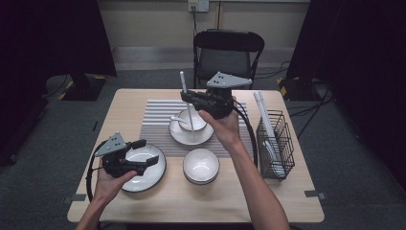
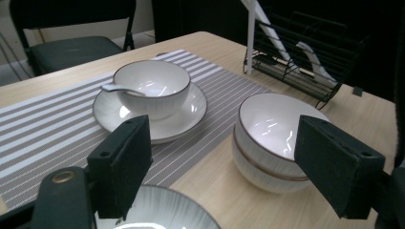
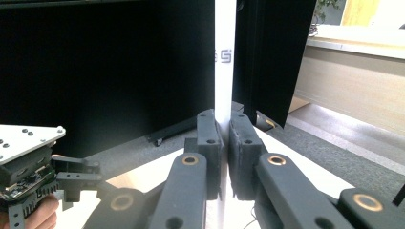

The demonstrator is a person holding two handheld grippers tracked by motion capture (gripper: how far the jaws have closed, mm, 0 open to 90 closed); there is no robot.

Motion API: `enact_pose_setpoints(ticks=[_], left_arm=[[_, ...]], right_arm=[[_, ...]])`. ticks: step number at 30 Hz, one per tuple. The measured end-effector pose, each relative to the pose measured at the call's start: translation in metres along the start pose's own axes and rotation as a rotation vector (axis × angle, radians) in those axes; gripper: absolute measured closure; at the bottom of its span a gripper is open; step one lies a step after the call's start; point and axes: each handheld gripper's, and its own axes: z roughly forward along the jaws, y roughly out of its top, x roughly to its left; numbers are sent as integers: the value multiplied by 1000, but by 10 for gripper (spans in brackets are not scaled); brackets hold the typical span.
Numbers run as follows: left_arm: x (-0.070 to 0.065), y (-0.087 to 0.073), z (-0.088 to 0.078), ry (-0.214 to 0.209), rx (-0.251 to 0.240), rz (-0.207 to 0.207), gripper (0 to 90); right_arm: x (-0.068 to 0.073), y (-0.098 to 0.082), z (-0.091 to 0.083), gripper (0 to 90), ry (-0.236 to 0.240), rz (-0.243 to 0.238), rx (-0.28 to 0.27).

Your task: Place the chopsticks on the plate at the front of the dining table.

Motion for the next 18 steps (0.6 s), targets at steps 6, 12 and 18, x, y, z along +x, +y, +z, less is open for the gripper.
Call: enact_pose_setpoints(ticks=[6,12,18], left_arm=[[-4,11,7,4,-21,22,212],[-6,20,15,42,-31,41,238],[-6,26,24,-7,-46,33,290]], right_arm=[[7,0,6,851,21,-4,4],[10,1,9,851,37,0,0],[15,0,15,851,52,-1,4]])
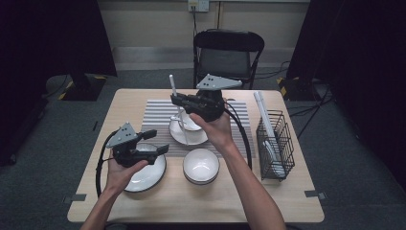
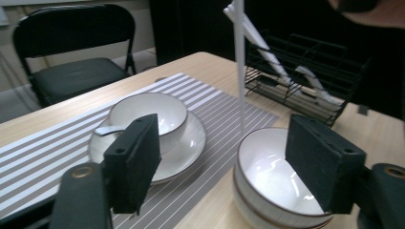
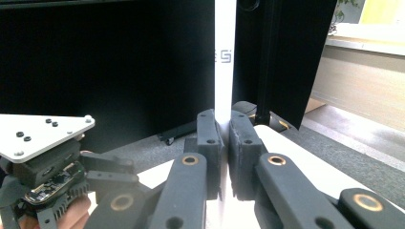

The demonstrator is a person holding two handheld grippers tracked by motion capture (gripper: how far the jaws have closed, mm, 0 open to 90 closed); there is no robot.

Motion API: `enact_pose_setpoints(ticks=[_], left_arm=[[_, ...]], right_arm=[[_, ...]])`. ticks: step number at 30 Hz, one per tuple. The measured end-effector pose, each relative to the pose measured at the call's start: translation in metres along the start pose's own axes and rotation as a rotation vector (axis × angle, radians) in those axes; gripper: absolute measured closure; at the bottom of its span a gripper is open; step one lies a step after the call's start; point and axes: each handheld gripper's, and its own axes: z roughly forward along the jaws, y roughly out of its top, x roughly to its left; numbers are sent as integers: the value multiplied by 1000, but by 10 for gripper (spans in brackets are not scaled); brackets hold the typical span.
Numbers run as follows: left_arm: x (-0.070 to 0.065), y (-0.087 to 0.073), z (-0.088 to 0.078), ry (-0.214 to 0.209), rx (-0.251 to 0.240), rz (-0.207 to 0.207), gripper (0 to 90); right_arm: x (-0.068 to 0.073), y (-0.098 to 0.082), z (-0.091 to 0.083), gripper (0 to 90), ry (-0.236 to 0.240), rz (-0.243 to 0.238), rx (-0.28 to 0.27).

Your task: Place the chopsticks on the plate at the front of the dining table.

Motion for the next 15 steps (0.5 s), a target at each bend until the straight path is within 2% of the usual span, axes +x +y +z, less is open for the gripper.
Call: enact_pose_setpoints(ticks=[7,9,11,13,15], left_arm=[[0,5,14,-41,-10,2,358],[0,7,18,-59,-21,-9,392],[1,9,21,-64,-24,3,434],[3,9,25,-89,-31,-15,499],[5,10,28,-90,-35,-16,536]], right_arm=[[4,0,4,851,17,7,-4],[5,-1,6,850,24,3,-9],[7,-1,7,851,28,6,-11],[8,-1,8,851,30,9,-7],[9,-1,10,851,36,9,-10]])
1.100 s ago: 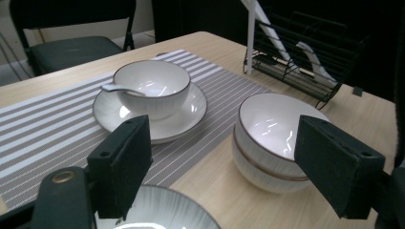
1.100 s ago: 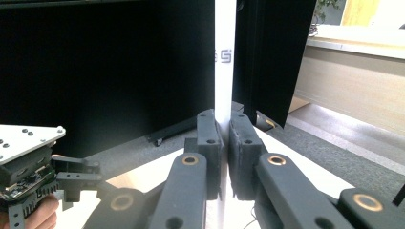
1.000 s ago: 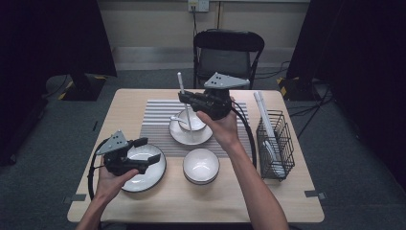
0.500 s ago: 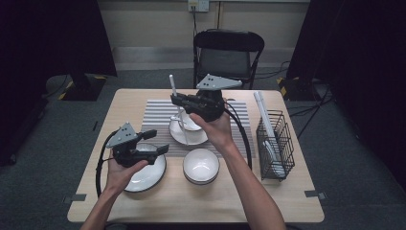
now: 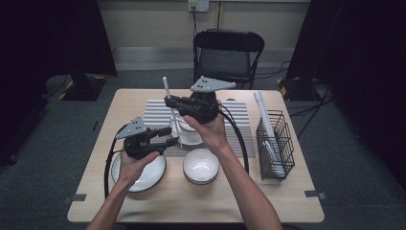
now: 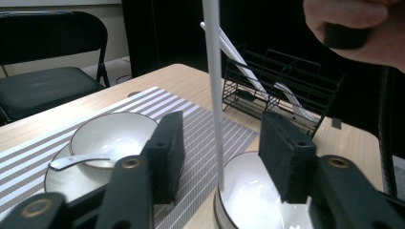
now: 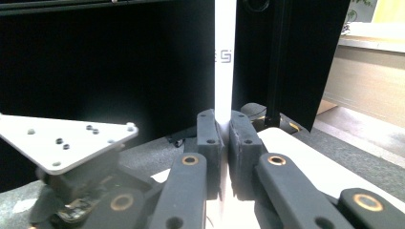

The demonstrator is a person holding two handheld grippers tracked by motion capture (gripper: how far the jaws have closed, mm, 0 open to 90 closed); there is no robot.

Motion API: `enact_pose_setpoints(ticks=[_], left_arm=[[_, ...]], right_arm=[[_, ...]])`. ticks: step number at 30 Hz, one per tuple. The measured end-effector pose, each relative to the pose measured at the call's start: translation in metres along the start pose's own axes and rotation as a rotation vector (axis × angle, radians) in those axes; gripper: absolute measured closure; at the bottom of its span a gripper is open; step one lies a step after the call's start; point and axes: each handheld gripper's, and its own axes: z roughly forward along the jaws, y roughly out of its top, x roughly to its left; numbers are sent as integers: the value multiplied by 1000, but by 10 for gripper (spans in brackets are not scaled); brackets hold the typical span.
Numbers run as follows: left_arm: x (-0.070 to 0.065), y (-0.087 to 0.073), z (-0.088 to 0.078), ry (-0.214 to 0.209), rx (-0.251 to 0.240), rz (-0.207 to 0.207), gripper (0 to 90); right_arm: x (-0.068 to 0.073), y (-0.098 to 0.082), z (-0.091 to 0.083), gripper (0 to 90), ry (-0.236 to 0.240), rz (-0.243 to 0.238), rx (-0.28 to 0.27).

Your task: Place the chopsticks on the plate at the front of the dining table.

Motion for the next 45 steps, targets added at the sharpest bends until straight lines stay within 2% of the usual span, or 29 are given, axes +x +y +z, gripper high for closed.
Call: enact_pose_setpoints(ticks=[5,7,9,11,14,15,17,18,19,20,26,27,28,32,35,42,45], left_arm=[[3,2,3,4,-27,-6,653],[5,2,4,-3,-38,-23,670],[6,3,4,3,-44,-6,699],[6,3,4,-16,-51,-17,721],[5,3,4,-23,-49,-17,760],[5,3,5,-17,-65,-18,765],[5,3,5,-37,-66,-31,797],[4,3,4,-21,-62,-10,812],[4,3,4,-26,-63,-18,843],[5,3,4,-39,-66,-25,845],[6,3,2,-32,-71,-23,856],[6,3,0,-24,-64,-22,857],[7,2,1,-39,-85,-23,857],[10,0,-3,-36,-84,-34,858],[11,0,-6,-26,-78,-33,857],[13,-3,-7,-39,-74,-47,858],[13,-3,-9,-25,-56,-23,859]], right_arm=[[3,1,2,851,6,4,-12],[4,2,2,851,11,3,-16],[5,2,2,851,16,6,-19],[5,1,3,851,19,4,-16],[6,1,4,850,22,5,-18],[6,1,4,851,23,4,-19],[6,1,4,851,26,10,-23],[6,1,4,851,25,8,-23],[6,1,4,850,27,11,-24],[6,1,4,850,30,7,-24],[5,1,2,840,35,-2,-26],[5,1,2,807,32,-5,-24],[5,1,2,762,27,-9,-22],[5,-3,2,695,6,-23,1],[5,-6,1,677,2,-31,10],[5,-10,3,675,-2,-47,32],[4,-10,3,652,-6,-52,43]])
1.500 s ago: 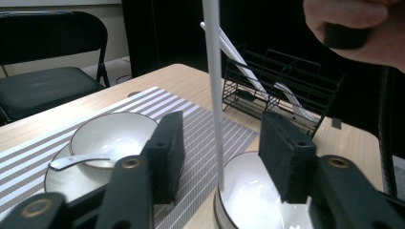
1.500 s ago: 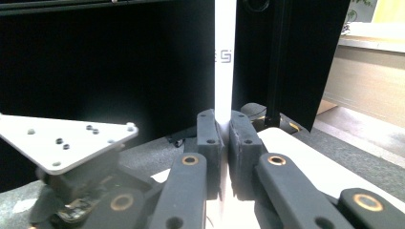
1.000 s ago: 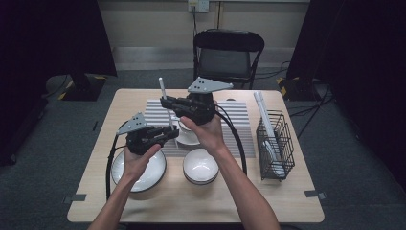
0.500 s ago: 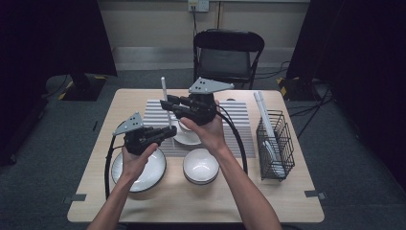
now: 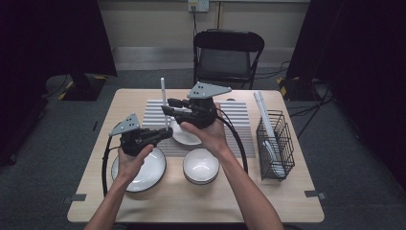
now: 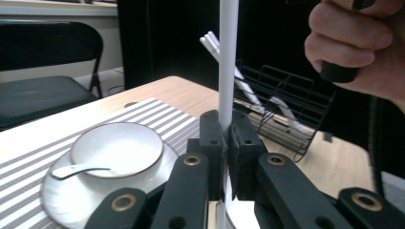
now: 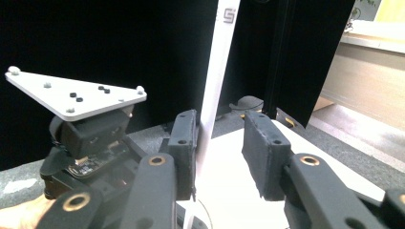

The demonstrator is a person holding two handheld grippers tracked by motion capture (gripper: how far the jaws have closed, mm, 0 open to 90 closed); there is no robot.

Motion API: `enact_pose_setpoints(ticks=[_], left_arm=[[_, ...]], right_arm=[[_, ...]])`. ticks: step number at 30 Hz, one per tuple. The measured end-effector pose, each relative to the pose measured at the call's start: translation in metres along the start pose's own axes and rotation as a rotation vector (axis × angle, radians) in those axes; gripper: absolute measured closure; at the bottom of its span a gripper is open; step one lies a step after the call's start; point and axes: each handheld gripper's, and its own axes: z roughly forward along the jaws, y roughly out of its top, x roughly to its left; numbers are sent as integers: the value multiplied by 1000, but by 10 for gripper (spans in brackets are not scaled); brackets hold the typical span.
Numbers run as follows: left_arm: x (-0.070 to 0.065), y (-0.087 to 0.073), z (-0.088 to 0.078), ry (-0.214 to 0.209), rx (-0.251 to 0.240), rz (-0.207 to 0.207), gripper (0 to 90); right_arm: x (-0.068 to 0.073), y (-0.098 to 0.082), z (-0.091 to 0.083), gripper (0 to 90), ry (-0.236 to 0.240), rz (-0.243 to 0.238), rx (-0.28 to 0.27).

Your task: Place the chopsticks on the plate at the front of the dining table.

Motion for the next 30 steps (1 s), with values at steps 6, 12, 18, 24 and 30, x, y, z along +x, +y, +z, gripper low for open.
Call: enact_pose_setpoints(ticks=[6,12,18,24,30], left_arm=[[1,-1,-5,-8,-4,-6,859],[3,-6,-8,-29,-1,-20,860],[3,-11,-10,-26,-4,-28,859],[2,-11,-14,-27,-2,-9,859],[2,-11,-14,-30,-2,-12,860]], right_arm=[[-3,-1,-2,628,-15,8,-1],[-3,-1,-2,590,-28,7,0],[-5,-3,-1,558,-44,13,2],[-8,-3,-4,554,-65,5,7],[-11,-7,-4,550,-66,17,7]])
